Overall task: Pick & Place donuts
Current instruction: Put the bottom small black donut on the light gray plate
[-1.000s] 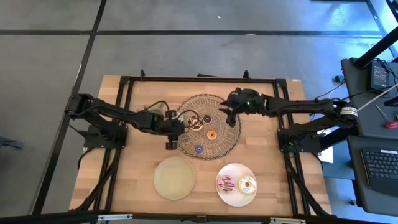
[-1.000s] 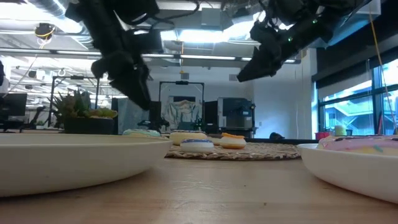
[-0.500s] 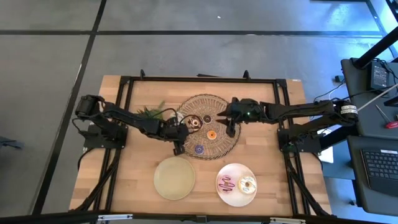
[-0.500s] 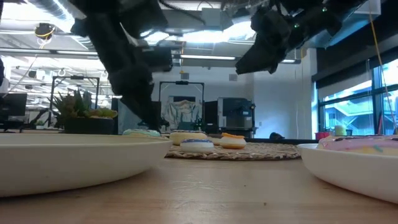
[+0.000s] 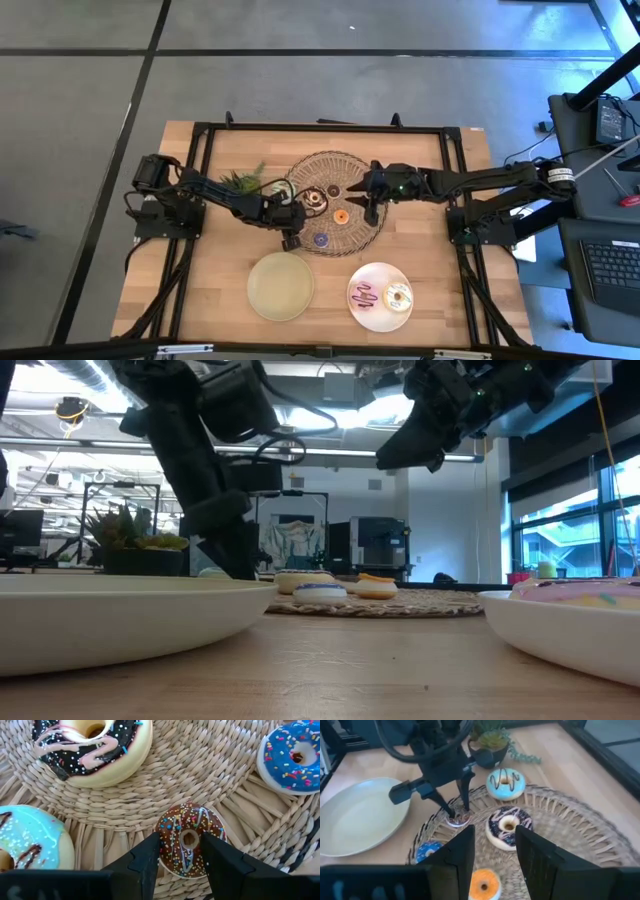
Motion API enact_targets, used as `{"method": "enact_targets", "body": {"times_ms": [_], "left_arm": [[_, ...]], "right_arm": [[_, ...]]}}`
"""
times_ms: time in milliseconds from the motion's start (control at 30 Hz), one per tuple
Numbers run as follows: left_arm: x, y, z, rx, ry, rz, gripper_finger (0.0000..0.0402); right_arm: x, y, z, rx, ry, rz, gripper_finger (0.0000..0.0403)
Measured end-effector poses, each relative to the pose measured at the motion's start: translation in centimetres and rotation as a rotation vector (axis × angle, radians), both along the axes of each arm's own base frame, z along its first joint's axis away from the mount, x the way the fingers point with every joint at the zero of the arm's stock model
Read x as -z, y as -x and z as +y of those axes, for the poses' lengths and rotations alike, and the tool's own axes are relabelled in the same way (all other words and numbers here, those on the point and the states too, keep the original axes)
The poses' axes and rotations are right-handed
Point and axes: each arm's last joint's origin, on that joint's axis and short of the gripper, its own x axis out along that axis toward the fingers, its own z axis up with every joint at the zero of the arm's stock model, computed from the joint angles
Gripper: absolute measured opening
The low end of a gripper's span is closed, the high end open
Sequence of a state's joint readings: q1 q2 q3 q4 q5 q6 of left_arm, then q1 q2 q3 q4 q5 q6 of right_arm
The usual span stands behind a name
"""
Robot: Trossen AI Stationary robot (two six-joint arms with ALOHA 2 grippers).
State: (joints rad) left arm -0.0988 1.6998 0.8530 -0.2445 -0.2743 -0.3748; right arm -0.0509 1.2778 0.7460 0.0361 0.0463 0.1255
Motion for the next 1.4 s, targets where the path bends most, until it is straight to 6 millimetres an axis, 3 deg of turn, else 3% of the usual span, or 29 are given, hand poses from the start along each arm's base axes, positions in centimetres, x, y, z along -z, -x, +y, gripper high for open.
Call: {"method": "enact_targets", "body": {"times_ms": [367,600,733,1167,1400], "left_arm": [[0.0,-0.1,0.1,0.002,0.005,-0.008,0.0055],[0.0,-0.1,0.1,0.024,-0.011,-0.003,0.0027],[0.0,0.0,0.1,0.024,-0.013,-0.002,0.0031],[0.0,0.0,0.1,0.081,-0.067,0.017,0.0099],[0.0,0.0,0.0,0.090,-0.034,0.016,0.0089]], "right_arm": [[0.2,0.1,2.3,-0.087,-0.030,0.026,0.0142],[0.2,0.1,3.3,-0.123,-0.024,0.026,0.0142],[0.2,0.1,3.3,-0.125,-0.024,0.026,0.0142],[0.2,0.1,3.3,-0.138,-0.002,0.027,0.0142],[0.2,0.1,3.3,-0.149,0.019,0.028,0.0142]]}}
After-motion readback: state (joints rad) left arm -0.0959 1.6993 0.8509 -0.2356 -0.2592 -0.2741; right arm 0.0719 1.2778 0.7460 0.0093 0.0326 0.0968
